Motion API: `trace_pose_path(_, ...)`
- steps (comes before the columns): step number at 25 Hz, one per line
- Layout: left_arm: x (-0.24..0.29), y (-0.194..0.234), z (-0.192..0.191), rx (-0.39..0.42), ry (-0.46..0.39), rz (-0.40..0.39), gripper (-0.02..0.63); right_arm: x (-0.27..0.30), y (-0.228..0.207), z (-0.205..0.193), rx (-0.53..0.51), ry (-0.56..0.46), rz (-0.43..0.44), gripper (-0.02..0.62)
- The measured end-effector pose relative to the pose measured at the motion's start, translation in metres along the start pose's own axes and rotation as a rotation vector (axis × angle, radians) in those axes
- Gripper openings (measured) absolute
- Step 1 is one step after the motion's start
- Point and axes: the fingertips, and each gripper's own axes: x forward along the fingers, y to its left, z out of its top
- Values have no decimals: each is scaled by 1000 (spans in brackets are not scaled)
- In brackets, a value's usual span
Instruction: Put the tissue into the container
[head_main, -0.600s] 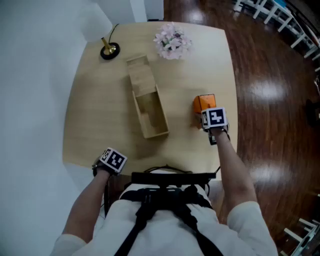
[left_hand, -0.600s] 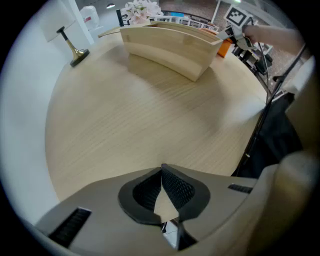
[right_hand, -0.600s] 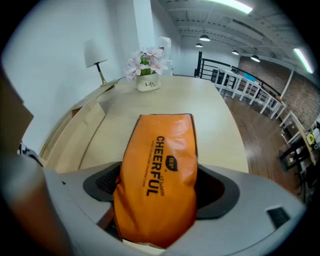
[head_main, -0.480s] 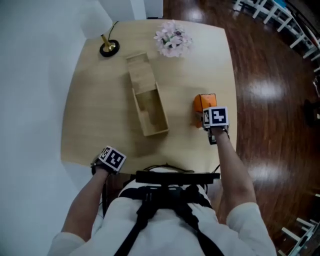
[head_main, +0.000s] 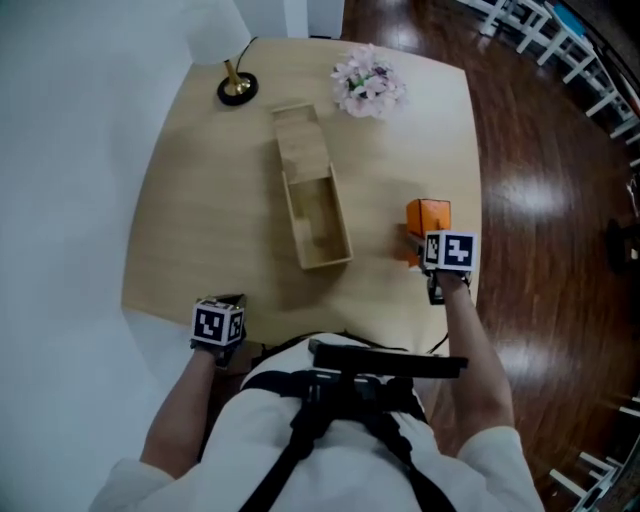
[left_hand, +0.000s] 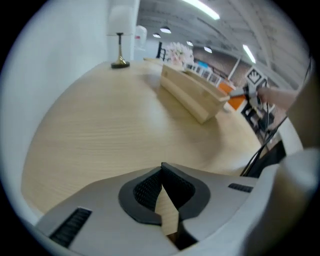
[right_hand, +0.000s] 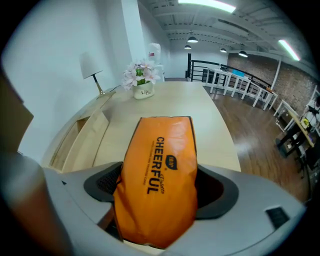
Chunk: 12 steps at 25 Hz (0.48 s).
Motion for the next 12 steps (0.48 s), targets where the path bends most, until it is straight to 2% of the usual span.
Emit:
trace_pose_path(3, -17, -9, 28, -134, -202, -52, 0, -6, 17, 7, 1, -16, 25, 448)
trace_pose_path(5, -29, -18, 46, -144, -280, -68, 0, -10, 32, 13, -5, -27, 45, 448)
trace_pose_path(8, -47, -28, 66, -129, -348, -86, 0, -15, 55, 23, -18, -46, 77, 448)
trace_pose_path(12, -65, -34, 80, -130, -396, -109, 0, -25, 84, 41, -51, -78, 109, 448)
